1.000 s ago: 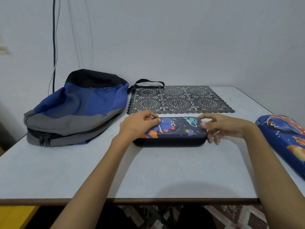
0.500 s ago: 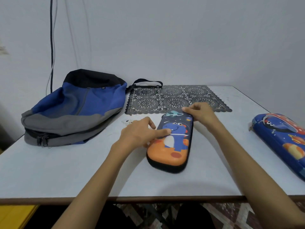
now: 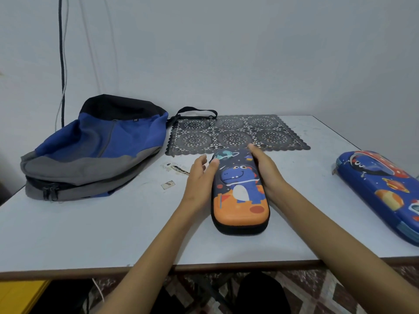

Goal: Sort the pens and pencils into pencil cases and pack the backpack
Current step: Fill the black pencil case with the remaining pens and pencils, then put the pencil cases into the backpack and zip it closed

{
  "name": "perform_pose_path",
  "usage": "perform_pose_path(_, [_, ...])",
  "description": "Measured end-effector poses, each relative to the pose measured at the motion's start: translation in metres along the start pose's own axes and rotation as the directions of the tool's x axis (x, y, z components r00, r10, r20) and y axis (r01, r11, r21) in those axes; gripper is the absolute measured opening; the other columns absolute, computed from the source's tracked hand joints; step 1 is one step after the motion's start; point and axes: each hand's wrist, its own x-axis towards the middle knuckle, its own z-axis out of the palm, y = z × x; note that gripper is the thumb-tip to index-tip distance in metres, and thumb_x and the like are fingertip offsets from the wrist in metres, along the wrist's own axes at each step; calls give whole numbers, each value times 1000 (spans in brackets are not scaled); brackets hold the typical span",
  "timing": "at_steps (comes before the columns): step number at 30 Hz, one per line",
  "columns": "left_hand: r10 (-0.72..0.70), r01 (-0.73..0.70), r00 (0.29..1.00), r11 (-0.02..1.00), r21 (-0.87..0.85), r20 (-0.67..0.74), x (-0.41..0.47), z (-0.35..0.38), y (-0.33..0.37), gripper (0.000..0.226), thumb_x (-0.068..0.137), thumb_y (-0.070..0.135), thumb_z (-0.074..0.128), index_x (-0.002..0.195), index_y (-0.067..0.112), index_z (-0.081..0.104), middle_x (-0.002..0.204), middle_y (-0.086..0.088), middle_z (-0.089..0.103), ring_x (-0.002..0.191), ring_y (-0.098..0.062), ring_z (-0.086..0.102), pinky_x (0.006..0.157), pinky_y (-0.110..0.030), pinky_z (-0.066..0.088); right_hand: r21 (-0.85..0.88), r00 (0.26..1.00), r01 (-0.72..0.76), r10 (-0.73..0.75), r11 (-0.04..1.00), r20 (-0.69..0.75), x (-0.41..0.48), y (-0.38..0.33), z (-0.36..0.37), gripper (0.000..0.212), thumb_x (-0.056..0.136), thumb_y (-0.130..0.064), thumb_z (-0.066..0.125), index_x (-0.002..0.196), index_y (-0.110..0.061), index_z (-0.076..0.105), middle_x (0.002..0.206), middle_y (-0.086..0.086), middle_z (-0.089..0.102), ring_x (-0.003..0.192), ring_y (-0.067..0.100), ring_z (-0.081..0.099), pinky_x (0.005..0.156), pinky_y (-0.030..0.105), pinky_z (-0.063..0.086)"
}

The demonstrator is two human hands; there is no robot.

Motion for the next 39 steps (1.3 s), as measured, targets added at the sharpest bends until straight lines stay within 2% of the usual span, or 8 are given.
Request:
perform_pose_path(5, [-53, 53, 999, 987, -153, 4, 3, 22, -9, 16, 90, 32, 53, 99, 21, 61, 111, -8, 68, 102, -24, 66, 98, -51, 49, -9, 999, 30, -31, 999, -13, -24, 9, -4, 22, 98, -29, 51, 107, -11, 60, 99, 9, 64, 86, 23, 63, 71, 30, 50])
perform_pose_path(13, [-128, 137, 991, 909, -392, 49, -12, 61, -12, 62, 72, 46, 66, 126, 16, 58, 149, -8, 44, 128, -27, 52, 105, -52, 44, -15, 996, 56, -56, 998, -67, -58, 6, -42, 29, 95, -20, 54, 113, 0, 64, 118, 23, 65, 111, 45, 59, 100, 56, 43])
perform_pose_path(16, [-129, 153, 988, 897, -416, 86, -22, 92, -7, 20, 74, 35, 63, 88, 21, 60, 113, -10, 64, 96, -24, 62, 93, -50, 49, -72, 993, 46, -53, 996, -103, -67, -8, -71, 28, 94, -16, 55, 116, -3, 65, 113, 19, 69, 107, 40, 63, 98, 51, 48])
perform_pose_path(19, [-139, 176, 984, 880, -441, 115, -32, 126, 0, 17, 69, 35, 63, 77, 23, 55, 98, -8, 61, 84, -23, 59, 80, -46, 48, -107, 989, 57, -71, 993, -131, -77, -26, -99, 26, 94, -13, 57, 119, -10, 63, 106, 10, 73, 92, 25, 70, 82, 34, 57])
perform_pose_path(25, [-172, 214, 976, 876, -431, 135, -46, 178, 9, 72, 61, 46, 63, 123, 12, 51, 119, -16, 64, 102, -33, 65, 95, -56, 49, -221, 971, 19, -71, 975, -229, -89, -47, -145, 41, 94, -16, 57, 135, -10, 52, 113, 4, 68, 97, 19, 68, 81, 29, 55])
perform_pose_path(29, [-193, 239, 970, 871, -429, 148, -45, 196, 7, 81, 61, 51, 61, 131, 15, 43, 129, -15, 59, 111, -33, 62, 98, -57, 47, -252, 969, 5, -67, 968, -237, -93, -53, -157, 17, 96, -13, 54, 110, -20, 62, 83, -6, 74, 70, 9, 71, 64, 20, 58])
perform_pose_path(35, [-158, 188, 981, 914, -359, 113, -48, 210, -3, 89, 64, 60, 53, 145, 27, 35, 155, 0, 35, 138, -23, 40, 112, -51, 35, -462, 971, -49, -67, 886, -231, -96, -59, -161, 46, 99, -26, 52, 144, -17, 45, 140, 8, 53, 119, 26, 58, 103, 42, 46])
perform_pose_path(39, [-114, 140, 989, 920, -367, 92, -54, 210, 4, 96, 65, 59, 48, 153, 33, 22, 159, 20, 17, 139, -11, 38, 112, -44, 37, -659, 960, -23, -169, 752, -225, -97, -57, -159, 44, 103, -24, 43, 146, -15, 42, 148, 3, 44, 127, 21, 49, 102, 25, 39])
